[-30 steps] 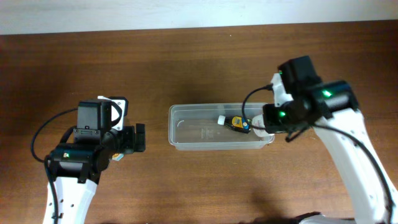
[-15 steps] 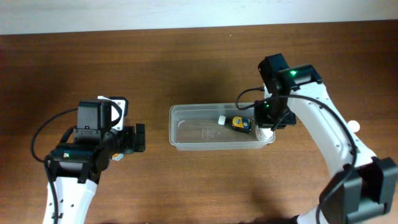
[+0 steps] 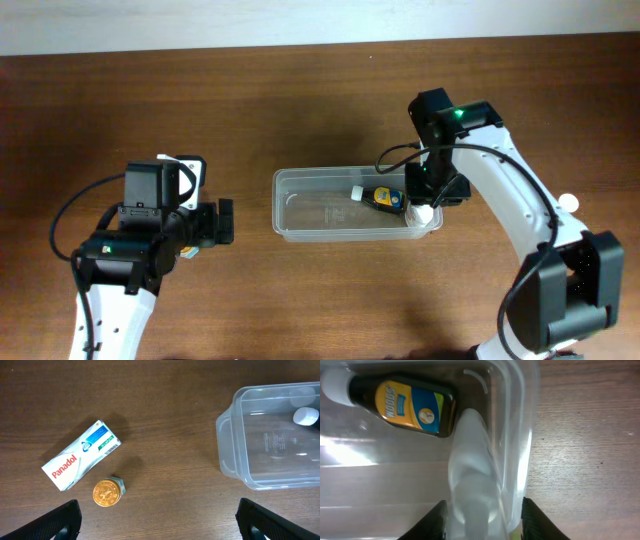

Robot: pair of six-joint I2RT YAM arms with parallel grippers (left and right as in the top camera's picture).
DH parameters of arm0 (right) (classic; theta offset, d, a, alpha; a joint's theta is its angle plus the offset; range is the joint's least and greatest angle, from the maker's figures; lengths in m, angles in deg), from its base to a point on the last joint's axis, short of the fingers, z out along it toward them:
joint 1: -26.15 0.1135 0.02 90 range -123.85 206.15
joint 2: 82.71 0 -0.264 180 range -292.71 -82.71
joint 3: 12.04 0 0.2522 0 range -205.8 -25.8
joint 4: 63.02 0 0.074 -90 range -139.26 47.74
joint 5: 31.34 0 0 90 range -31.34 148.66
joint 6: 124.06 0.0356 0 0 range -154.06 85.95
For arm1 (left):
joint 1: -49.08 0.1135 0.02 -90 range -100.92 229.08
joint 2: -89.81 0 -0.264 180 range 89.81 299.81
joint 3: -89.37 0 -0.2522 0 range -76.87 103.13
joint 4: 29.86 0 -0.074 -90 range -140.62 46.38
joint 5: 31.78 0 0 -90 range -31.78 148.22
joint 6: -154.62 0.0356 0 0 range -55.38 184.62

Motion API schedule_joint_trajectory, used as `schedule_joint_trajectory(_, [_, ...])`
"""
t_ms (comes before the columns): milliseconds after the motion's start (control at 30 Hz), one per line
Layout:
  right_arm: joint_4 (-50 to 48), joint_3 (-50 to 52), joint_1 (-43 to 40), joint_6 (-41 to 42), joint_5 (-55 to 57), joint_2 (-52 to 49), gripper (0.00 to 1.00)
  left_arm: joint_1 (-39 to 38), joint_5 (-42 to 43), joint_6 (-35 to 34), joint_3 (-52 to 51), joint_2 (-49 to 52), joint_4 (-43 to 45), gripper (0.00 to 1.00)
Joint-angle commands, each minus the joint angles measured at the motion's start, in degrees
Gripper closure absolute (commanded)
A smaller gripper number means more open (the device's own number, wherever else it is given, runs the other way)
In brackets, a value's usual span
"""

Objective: Pack container
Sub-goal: 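Lower the white tube into the container's right end and release, then grasp the orange-red bottle with the right gripper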

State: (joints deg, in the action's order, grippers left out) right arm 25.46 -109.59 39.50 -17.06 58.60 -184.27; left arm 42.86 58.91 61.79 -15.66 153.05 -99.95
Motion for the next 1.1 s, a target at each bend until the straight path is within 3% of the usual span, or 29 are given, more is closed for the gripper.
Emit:
schedule_joint_trajectory(0, [0.1,-3.4,-0.7,-0.6,1.0,7.8,0.58,0.4,0.7,-0.3,1.0,0.1,0.0,0.01])
schedule_joint_trajectory(200, [-0.1,-7.8,-11.9,-0.4,1.4,18.3,0.40,0.4,0.7,-0.3,1.0,0.1,0.0,0.01])
schedule_joint_trajectory(300, [0.4,-7.7,-24.6,-0.5,1.4,20.2,0.38,0.4,0.6,-0.3,1.0,0.1,0.0,0.01])
schedule_joint_trajectory(500, [1.4,-6.0,-38.6,-1.9,1.2,14.6,0.37,0.4,0.7,-0.4,1.0,0.1,0.0,0.01])
schedule_joint_trajectory(733, [1.5,-5.1,-45.2,-3.4,0.7,3.3,0.36,0.4,0.7,-0.4,1.0,0.1,0.0,0.01])
schedule_joint_trajectory(1067, [1.3,-5.1,-46.0,-3.5,0.1,-7.3,0.41,0.4,0.7,-0.4,1.0,0.1,0.0,0.01])
